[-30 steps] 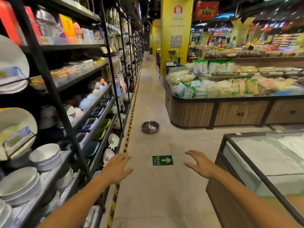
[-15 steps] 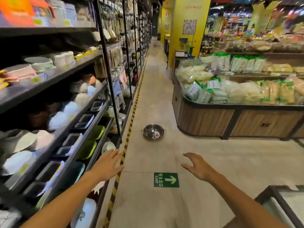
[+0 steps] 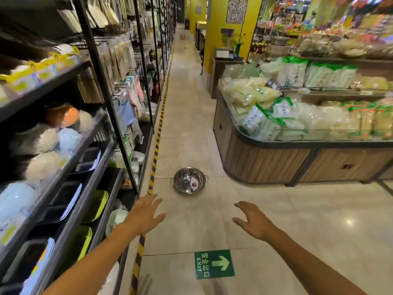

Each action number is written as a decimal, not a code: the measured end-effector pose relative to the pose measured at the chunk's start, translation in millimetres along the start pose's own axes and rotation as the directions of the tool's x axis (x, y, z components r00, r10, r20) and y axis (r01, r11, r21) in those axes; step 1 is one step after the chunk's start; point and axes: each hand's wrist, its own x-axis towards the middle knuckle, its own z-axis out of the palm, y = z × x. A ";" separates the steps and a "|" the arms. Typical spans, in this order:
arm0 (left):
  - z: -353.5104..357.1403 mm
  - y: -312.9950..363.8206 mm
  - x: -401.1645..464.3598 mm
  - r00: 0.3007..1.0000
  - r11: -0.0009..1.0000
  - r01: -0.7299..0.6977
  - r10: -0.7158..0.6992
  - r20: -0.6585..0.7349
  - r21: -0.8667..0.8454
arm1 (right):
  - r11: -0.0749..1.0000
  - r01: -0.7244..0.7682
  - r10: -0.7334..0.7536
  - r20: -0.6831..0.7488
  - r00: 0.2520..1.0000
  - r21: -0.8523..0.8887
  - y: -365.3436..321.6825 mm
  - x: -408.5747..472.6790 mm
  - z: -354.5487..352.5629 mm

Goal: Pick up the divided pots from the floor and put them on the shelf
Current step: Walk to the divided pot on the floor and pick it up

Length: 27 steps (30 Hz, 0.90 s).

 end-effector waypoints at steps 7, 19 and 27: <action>-11.5 -35.8 176.4 0.998 1.000 0.014 -0.015 0.068 0.023 | 1.000 -0.002 0.002 0.002 1.000 -0.004 23.4 182.3 -17.7; -53.2 -92.0 415.3 0.964 0.985 0.174 -0.171 0.205 -0.001 | 1.000 0.030 -0.031 0.161 0.986 0.008 32.1 489.3 -66.4; -12.1 -158.5 586.3 0.953 0.953 0.263 -0.233 0.195 -0.147 | 0.995 -0.094 0.086 0.234 0.968 0.023 64.5 650.5 -55.1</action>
